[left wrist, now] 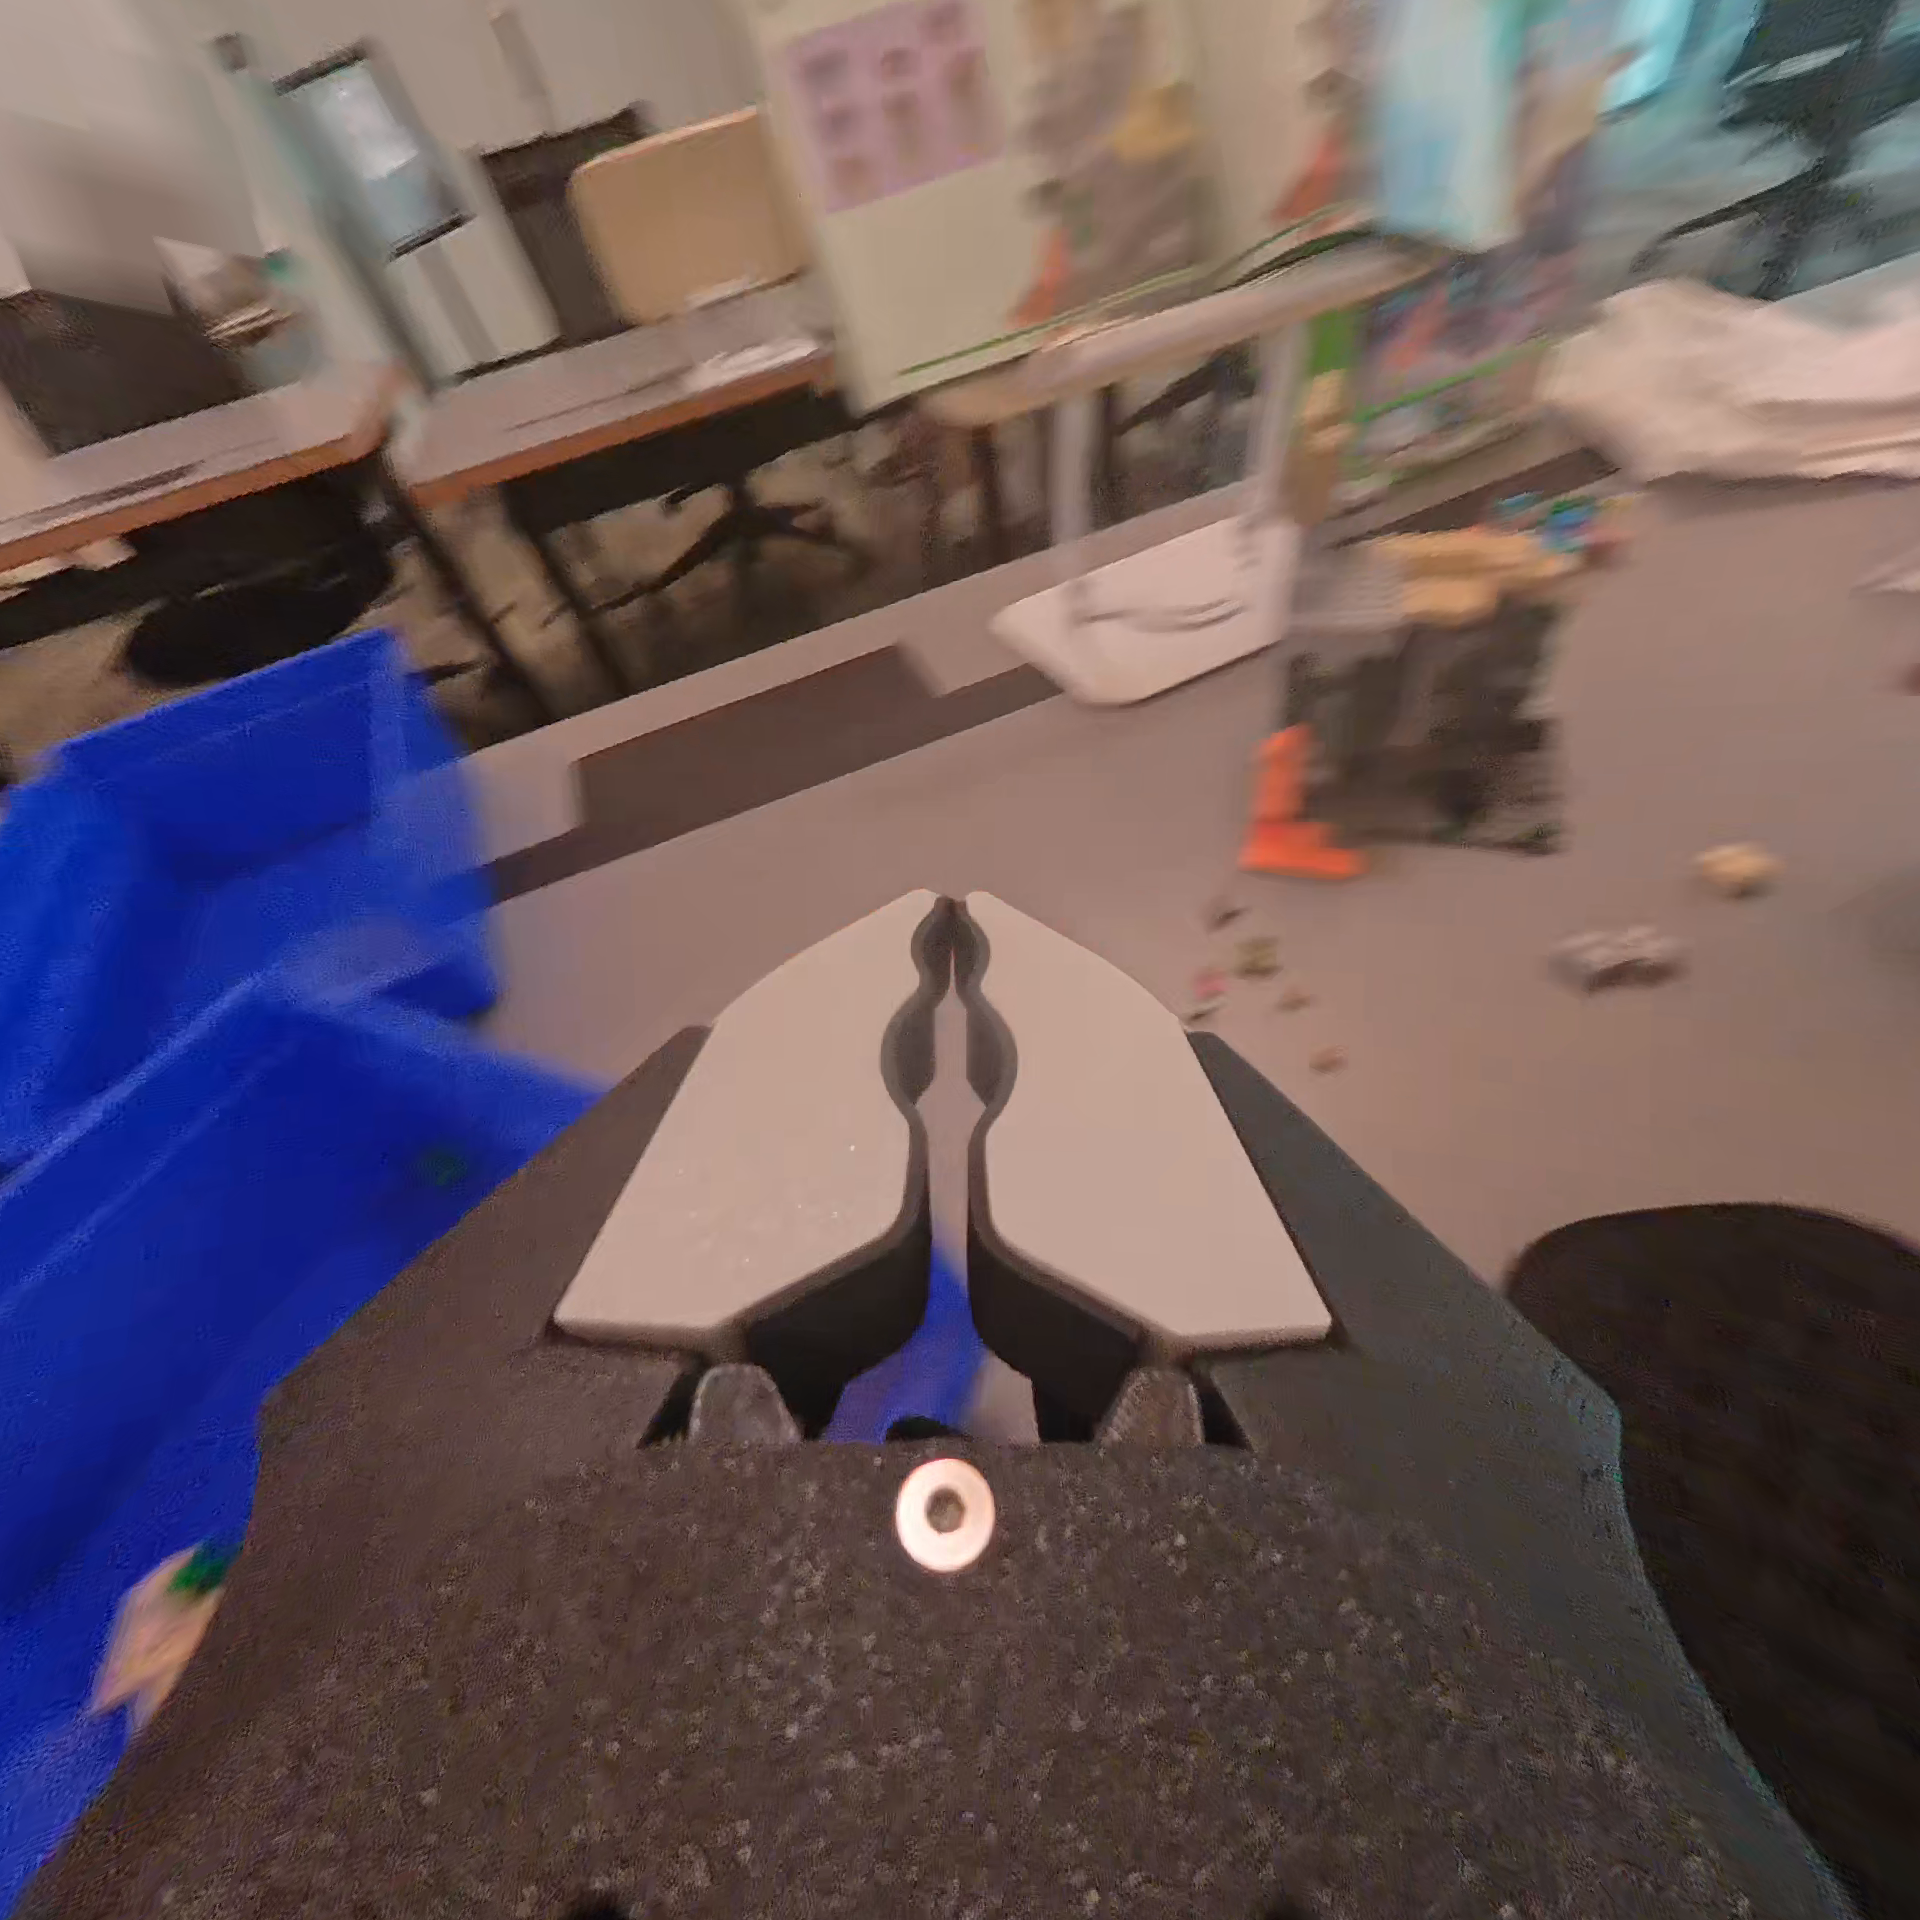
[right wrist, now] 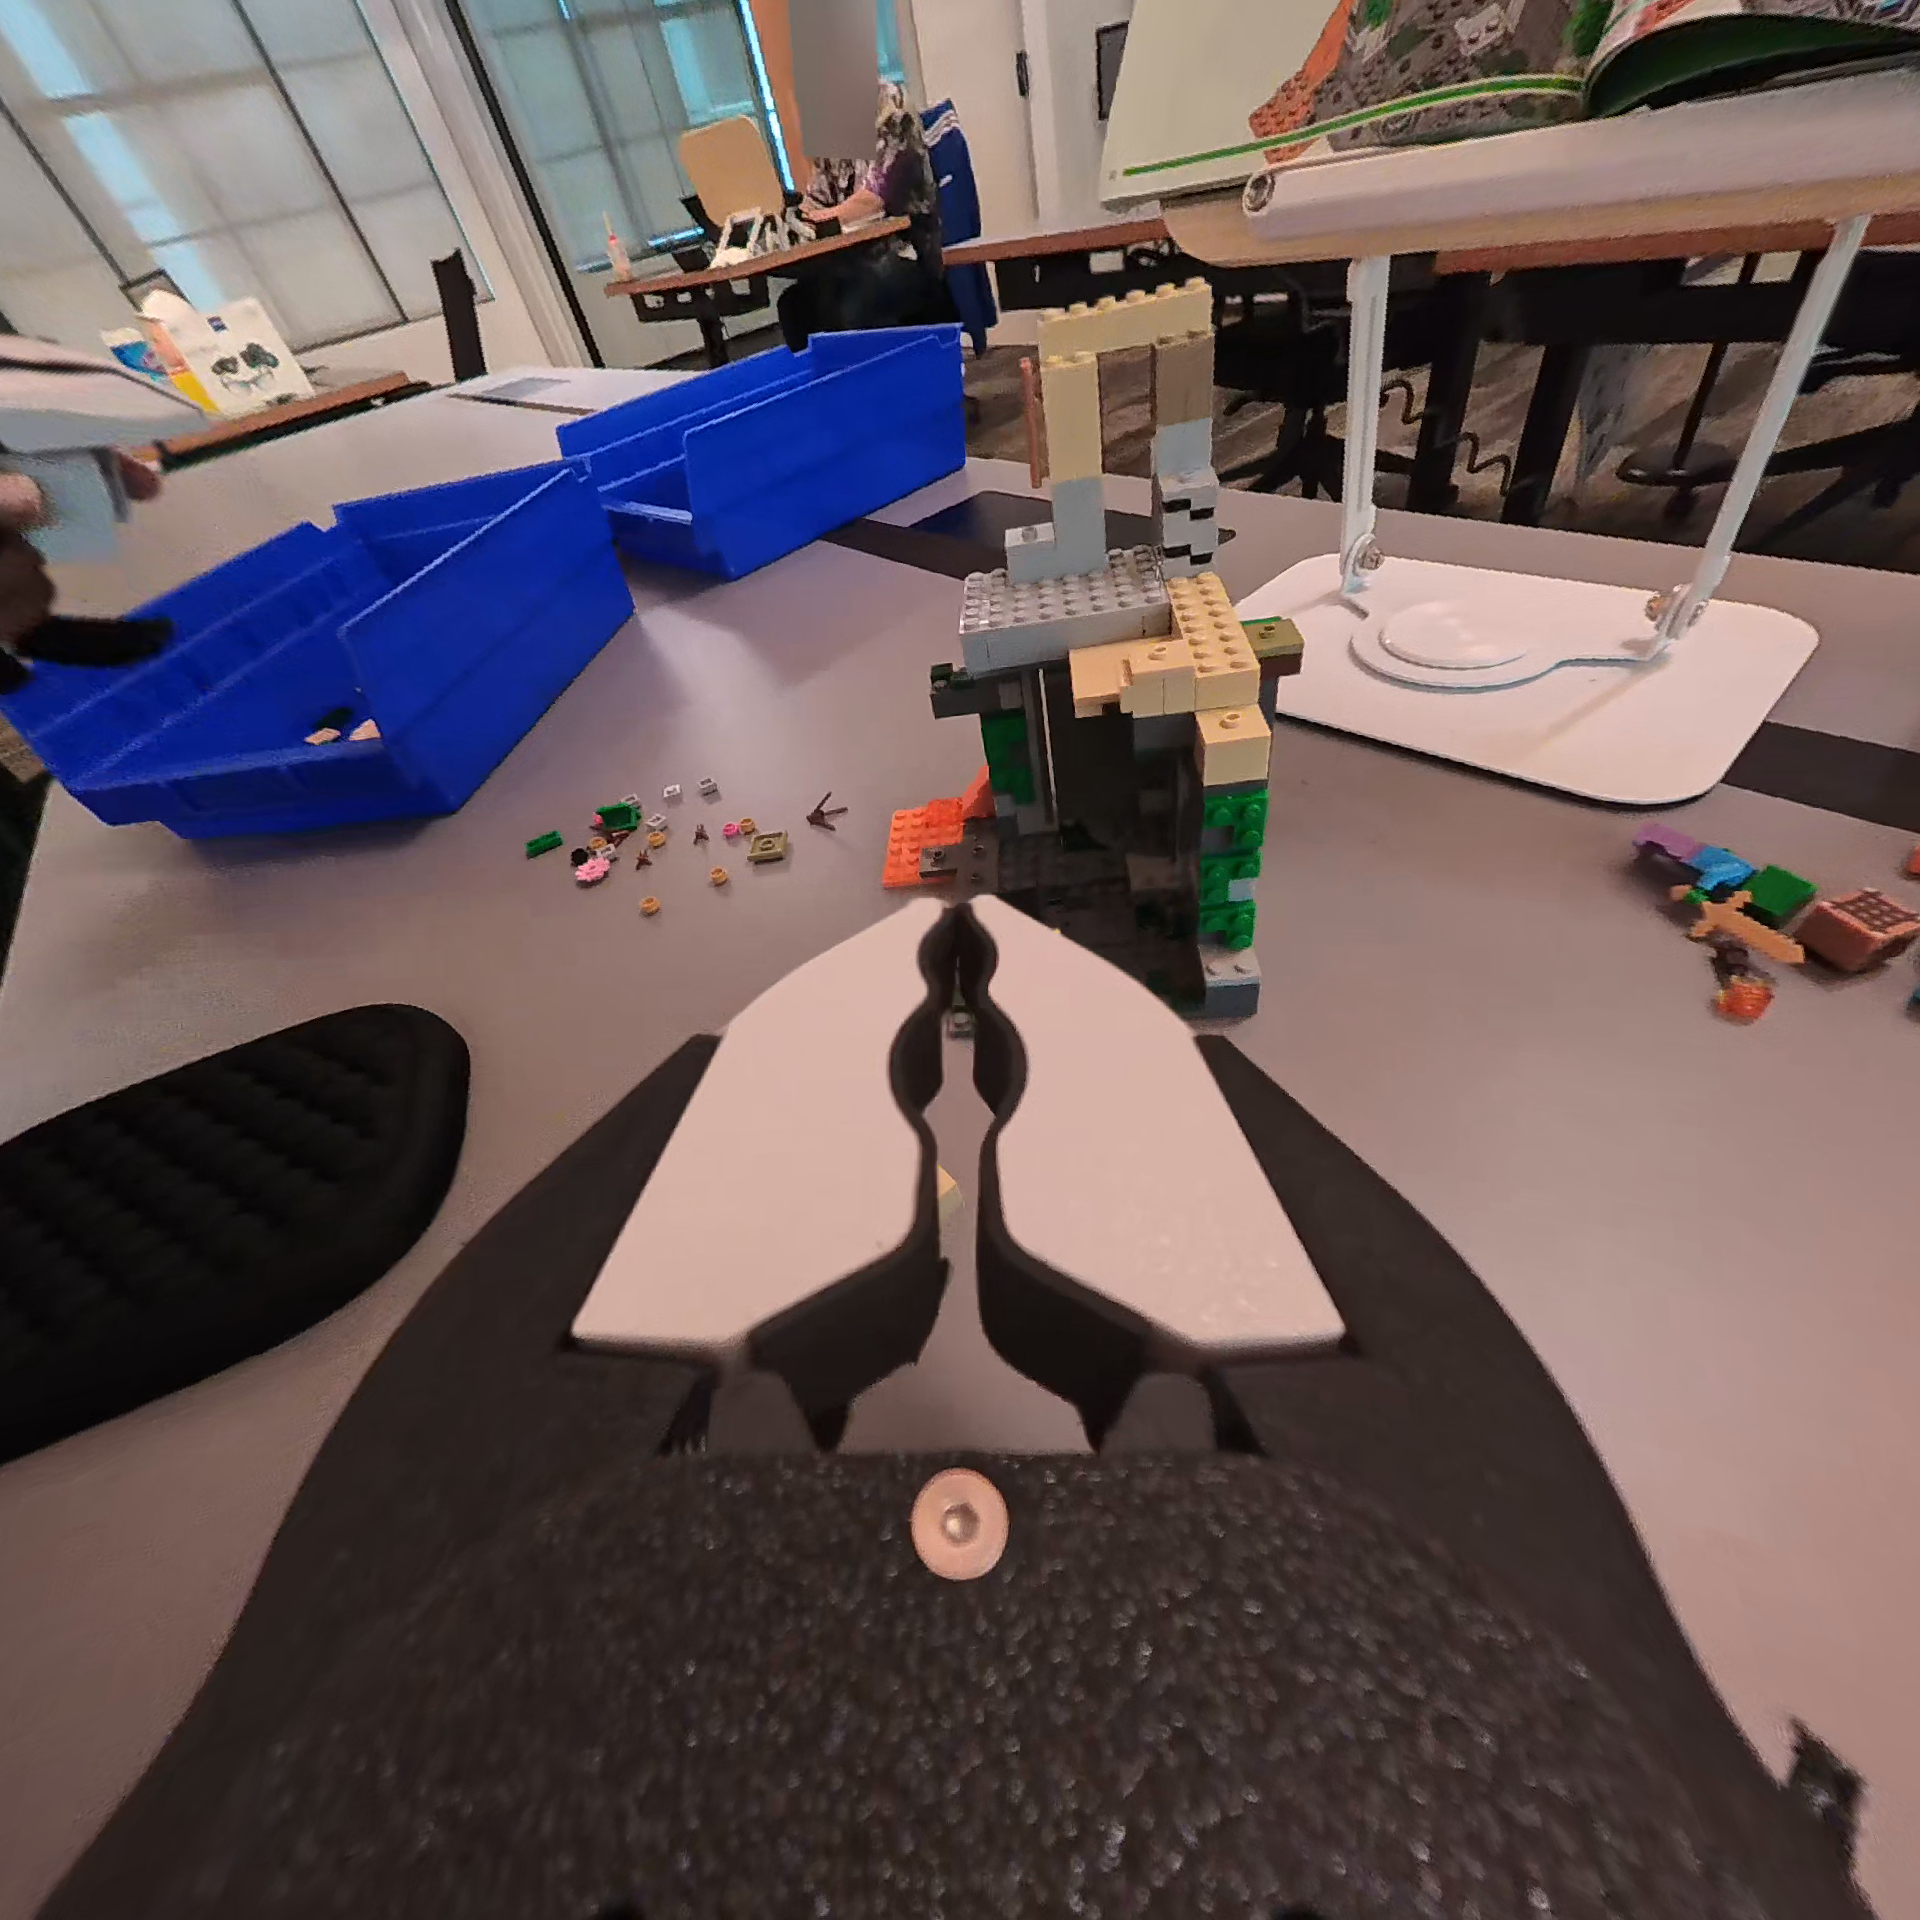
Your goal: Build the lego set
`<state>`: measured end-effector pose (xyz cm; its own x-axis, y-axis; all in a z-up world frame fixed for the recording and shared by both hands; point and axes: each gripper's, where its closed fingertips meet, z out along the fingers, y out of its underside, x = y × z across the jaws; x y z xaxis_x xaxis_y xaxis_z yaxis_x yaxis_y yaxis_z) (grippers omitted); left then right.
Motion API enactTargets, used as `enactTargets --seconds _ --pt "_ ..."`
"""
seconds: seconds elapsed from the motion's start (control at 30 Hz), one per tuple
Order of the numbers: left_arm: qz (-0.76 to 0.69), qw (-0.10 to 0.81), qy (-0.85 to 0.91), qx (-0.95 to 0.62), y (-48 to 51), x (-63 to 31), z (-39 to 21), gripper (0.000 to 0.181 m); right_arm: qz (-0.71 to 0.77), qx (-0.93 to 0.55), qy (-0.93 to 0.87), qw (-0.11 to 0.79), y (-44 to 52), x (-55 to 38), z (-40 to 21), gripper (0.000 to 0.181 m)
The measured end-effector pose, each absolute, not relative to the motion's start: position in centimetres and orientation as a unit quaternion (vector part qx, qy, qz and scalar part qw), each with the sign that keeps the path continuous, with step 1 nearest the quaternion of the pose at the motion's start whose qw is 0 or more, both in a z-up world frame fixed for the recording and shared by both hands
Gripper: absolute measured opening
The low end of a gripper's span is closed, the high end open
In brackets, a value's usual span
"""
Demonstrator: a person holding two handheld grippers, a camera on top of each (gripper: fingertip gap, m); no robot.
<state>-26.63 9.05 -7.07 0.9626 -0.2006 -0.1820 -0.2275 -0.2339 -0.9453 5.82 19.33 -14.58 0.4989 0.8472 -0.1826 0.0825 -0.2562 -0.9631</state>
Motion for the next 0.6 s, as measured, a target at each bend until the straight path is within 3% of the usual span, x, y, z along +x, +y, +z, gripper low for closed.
enactTargets --seconds 0.13,0.23,0.33,0.4,0.6 --pt "0.066 0.509 0.073 -0.855 7.0 -37.2 -8.6 0.0 0.374 -0.708 -0.332 0.498 19.5 6.0 -15.4 0.0" --pt "0.072 0.382 0.066 -0.919 6.2 -41.7 -12.5 0.0 0.379 -0.712 -0.333 0.489 19.4 5.7 -15.9 0.0" --pt "0.065 0.262 0.062 -0.961 5.9 -43.6 -16.5 0.0 0.376 -0.713 -0.342 0.483 19.2 5.5 -16.3 0.0" --pt "0.064 0.185 0.067 -0.978 5.6 -44.0 -18.8 0.013 0.377 -0.712 -0.348 0.48 19.0 5.3 -16.5 0.0" --pt "0.043 0.068 0.073 -0.994 5.0 -44.7 -23.4 0.02 0.377 -0.709 -0.358 0.476 18.7 5.3 -16.7 0.0"
